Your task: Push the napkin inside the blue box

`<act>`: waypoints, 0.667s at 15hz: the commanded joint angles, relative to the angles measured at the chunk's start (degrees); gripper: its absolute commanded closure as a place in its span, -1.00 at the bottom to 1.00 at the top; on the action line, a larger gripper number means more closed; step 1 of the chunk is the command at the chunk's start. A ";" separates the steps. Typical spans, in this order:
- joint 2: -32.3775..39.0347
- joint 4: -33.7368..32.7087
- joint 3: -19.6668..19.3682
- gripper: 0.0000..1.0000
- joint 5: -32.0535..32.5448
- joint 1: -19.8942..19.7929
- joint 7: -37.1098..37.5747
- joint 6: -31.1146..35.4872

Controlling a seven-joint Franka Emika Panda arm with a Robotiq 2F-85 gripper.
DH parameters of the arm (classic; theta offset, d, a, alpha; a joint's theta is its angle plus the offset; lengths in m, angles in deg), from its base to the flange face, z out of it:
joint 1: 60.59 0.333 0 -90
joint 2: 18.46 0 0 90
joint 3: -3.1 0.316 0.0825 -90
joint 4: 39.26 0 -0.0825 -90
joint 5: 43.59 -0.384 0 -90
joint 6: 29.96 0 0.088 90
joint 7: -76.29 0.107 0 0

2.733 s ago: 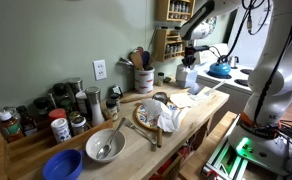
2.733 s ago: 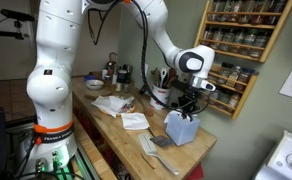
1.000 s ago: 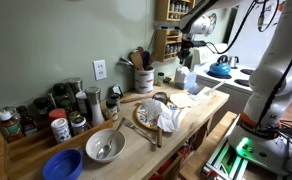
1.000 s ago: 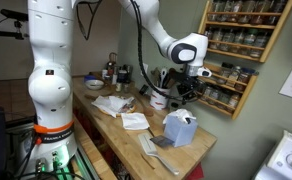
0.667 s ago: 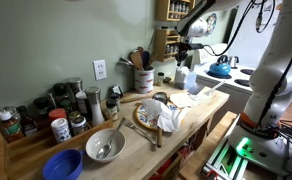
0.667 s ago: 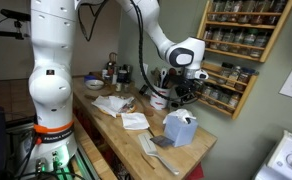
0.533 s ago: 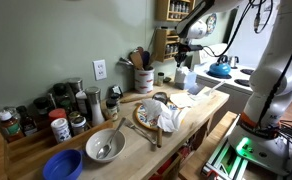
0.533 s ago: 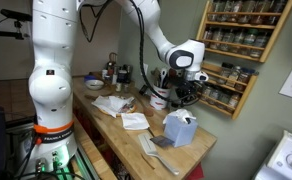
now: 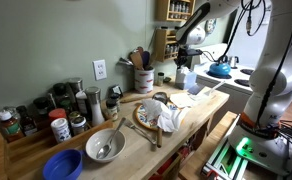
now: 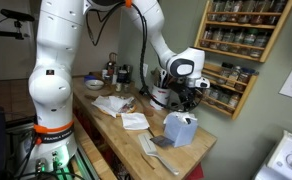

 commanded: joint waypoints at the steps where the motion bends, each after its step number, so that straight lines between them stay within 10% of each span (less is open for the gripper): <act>1: -0.51 0.45 -1.29 0.96 3.02 -0.36 3.43 -0.26; 10: -3.11 1.71 -4.26 0.95 10.65 -0.74 7.31 -3.70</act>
